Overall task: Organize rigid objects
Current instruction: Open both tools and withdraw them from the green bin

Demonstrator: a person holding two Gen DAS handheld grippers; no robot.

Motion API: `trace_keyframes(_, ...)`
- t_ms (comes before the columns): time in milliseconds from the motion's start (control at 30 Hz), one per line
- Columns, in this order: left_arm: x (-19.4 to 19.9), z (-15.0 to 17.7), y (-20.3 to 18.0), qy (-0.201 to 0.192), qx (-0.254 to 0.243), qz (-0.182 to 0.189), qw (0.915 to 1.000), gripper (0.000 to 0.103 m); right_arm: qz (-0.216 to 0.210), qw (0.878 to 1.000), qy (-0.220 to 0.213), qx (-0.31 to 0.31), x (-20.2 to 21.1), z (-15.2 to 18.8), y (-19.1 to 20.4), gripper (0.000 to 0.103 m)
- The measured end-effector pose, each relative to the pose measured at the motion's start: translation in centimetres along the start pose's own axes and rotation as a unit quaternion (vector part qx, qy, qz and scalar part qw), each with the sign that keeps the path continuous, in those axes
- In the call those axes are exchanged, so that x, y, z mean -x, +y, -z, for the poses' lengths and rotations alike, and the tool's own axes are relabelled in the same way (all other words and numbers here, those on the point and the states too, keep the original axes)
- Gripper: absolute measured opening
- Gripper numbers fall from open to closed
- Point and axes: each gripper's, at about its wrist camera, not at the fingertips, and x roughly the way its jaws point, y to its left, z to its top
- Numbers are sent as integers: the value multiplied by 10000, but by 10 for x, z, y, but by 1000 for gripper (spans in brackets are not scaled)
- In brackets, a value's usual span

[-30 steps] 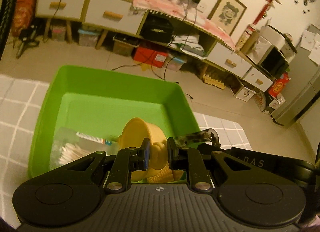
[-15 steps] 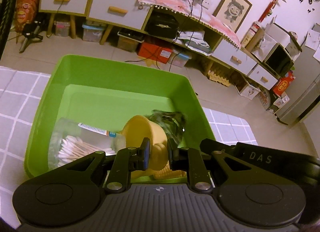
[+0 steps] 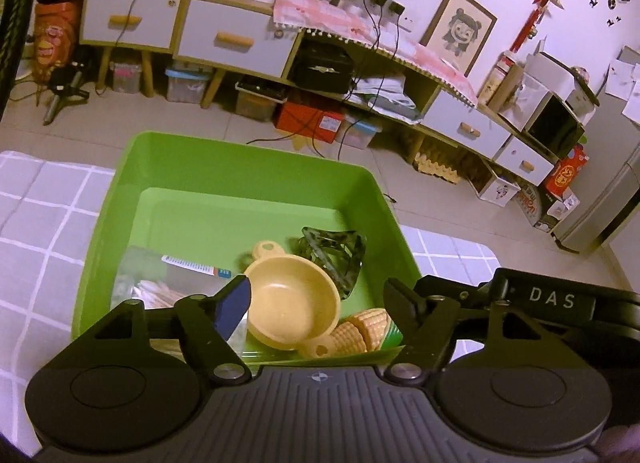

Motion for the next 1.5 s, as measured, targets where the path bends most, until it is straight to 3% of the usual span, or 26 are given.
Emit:
trace_keyframes(800,53,11,1,-57,-192,47,9998,87,62,9999,-88,27,64,15,12,44)
trace_keyframes(1100,69,24,11,84,-283,-18,9996,87,104,9999,59,93,77,31,14,44)
trace_keyframes(1233,75,32,16,238,-383,6,9990,87,100,9996,170,178,81,39,17,50)
trace_keyframes(1333,79,40,18,277,-579,-134,9978,98,90,9992,262,277,82,45,20,52)
trace_keyframes(1500,86,52,23,263,-801,-356,9958,101,121,9980,387,483,81,57,23,53)
